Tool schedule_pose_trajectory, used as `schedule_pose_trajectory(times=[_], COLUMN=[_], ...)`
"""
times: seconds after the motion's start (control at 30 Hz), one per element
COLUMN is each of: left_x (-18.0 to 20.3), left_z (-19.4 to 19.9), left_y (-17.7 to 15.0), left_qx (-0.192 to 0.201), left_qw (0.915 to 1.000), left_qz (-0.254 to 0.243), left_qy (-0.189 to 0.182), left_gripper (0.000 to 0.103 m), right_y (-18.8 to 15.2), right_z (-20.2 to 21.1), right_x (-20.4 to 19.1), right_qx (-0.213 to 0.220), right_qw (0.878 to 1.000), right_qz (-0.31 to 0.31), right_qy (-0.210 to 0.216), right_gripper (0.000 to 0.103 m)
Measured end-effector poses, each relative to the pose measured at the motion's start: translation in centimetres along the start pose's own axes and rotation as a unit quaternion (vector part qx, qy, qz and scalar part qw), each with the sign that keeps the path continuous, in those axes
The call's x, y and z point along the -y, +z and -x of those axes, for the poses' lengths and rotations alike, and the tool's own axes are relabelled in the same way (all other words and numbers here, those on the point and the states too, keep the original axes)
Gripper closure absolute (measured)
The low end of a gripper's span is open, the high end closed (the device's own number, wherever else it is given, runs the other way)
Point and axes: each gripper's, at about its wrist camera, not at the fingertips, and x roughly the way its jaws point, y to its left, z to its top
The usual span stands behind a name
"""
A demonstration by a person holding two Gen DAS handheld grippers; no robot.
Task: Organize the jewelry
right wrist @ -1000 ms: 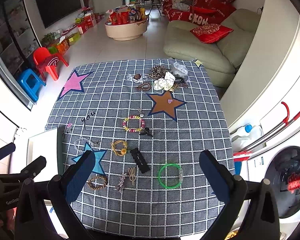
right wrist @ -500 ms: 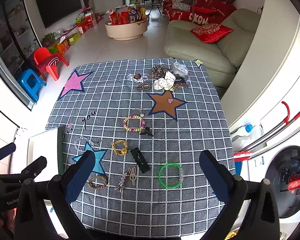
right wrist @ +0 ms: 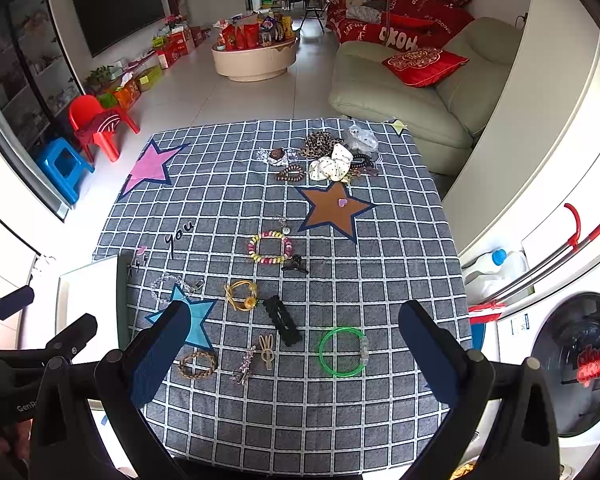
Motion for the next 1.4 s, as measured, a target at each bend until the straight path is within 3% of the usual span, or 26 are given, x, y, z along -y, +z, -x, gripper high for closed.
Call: schedule_pose_trajectory(times=[0.87, 1.1, 1.3, 1.4], left_x=[-0.4, -1.0, -0.7, -0.8], left_z=[-0.3, -5.0, -11.0, -14.2], left_y=[-0.3, -0.6, 0.4, 1.1], left_qx=[-0.008, -0.012, -0.005, -0.021], left_qw=[1.0000, 0.9999, 0.9993, 0.9981], left_qz=[-0.002, -0.004, -0.036, -0.056], left_qy=[-0.004, -0.012, -0.009, 0.016], left_gripper=[0.000, 0.000, 0.000, 0.000], right_y=[-0.1, -0.5, -1.1, -1.1], right_z=[-0.4, -3.2, -8.3, -11.3], right_x=[0.0, 1.5, 3.4, 4.2], right_qx=[-0.006, -0.045, -0.103, -0.126], right_qw=[1.000, 0.999, 0.994, 0.991], right_qz=[-0.002, -0.014, -0.029, -0.035], right_qy=[0.005, 0.014, 0.024, 0.024], right_gripper=[0.000, 0.000, 0.000, 0.000])
